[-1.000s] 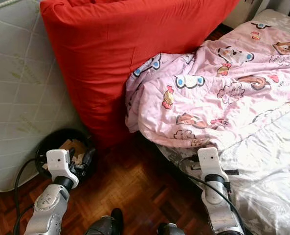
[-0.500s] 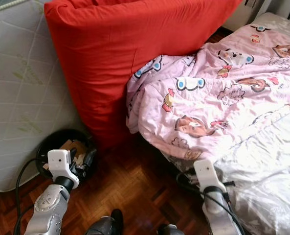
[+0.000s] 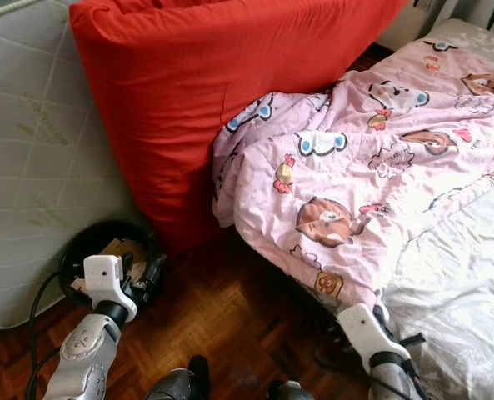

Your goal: Clean up the room

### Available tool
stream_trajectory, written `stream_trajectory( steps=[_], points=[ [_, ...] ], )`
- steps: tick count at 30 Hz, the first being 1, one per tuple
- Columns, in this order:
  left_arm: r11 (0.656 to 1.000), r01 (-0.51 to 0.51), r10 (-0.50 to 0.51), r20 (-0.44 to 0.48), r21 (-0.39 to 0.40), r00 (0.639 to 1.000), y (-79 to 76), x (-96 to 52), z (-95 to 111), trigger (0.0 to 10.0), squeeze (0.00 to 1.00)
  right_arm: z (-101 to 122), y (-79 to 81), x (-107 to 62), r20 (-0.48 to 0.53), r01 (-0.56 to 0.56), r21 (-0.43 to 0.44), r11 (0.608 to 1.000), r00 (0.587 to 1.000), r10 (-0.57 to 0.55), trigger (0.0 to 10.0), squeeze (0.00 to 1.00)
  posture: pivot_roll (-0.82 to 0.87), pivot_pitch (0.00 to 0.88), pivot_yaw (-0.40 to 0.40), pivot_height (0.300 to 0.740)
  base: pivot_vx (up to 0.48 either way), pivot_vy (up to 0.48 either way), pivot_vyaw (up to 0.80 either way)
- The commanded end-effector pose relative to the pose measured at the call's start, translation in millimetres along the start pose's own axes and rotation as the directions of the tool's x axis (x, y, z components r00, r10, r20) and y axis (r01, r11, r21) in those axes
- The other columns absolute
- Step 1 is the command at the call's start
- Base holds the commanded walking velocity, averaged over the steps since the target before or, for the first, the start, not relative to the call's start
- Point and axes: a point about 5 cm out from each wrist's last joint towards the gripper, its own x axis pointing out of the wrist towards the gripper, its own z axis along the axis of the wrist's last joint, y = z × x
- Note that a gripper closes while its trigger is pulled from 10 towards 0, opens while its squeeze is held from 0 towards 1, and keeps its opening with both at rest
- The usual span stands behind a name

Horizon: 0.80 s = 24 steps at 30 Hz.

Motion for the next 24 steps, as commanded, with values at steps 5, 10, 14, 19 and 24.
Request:
stream_trajectory(
  steps=[5, 10, 14, 19, 24],
  points=[
    [1.000, 0.000, 0.000, -0.046, -0.005, 0.999, 1.5, -3.7, -10, 10.0, 0.00, 28, -20.1, -7.7, 0.170, 0.140, -0.031, 0.990, 0.976, -0.133, 10.0, 0.00, -0.01, 0.267, 0.000, 0.740, 0.000, 0.000, 0.00],
    [1.000, 0.004, -0.004, -0.047, -0.007, 0.999, 0.4, -2.9, -10, 10.0, 0.00, 12, -16.3, -10.7, 0.095, 0.129, -0.106, 0.986, 0.988, -0.119, 10.0, 0.00, -0.01, 0.264, -0.004, 0.740, 0.000, 0.000, 0.00],
    [1.000, 0.007, -0.007, -0.049, -0.009, 0.999, -0.3, -3.0, -10, 10.0, 0.00, -8, -6.8, -12.0, -0.013, 0.066, -0.143, 0.988, 0.998, -0.069, 10.0, 0.00, -0.01, 0.264, -0.005, 0.740, 0.000, 0.000, 0.00],
    [1.000, 0.008, -0.008, -0.052, -0.009, 0.999, -0.1, -3.3, -11, 10.0, 0.00, -19, 3.1, -14.4, -0.066, 0.003, -0.164, 0.986, 0.998, -0.014, 10.0, 0.00, -0.01, 0.264, -0.006, 0.740, 0.000, 0.000, 0.00],
    [1.000, 0.013, -0.014, -0.059, -0.010, 0.998, -0.5, -3.8, -13, 10.0, 0.00, -27, 20.8, -18.3, -0.108, -0.120, -0.161, 0.980, 0.989, 0.103, 10.0, 0.00, -0.01, 0.264, -0.004, 0.740, 0.000, 0.000, 0.00]
  ],
)
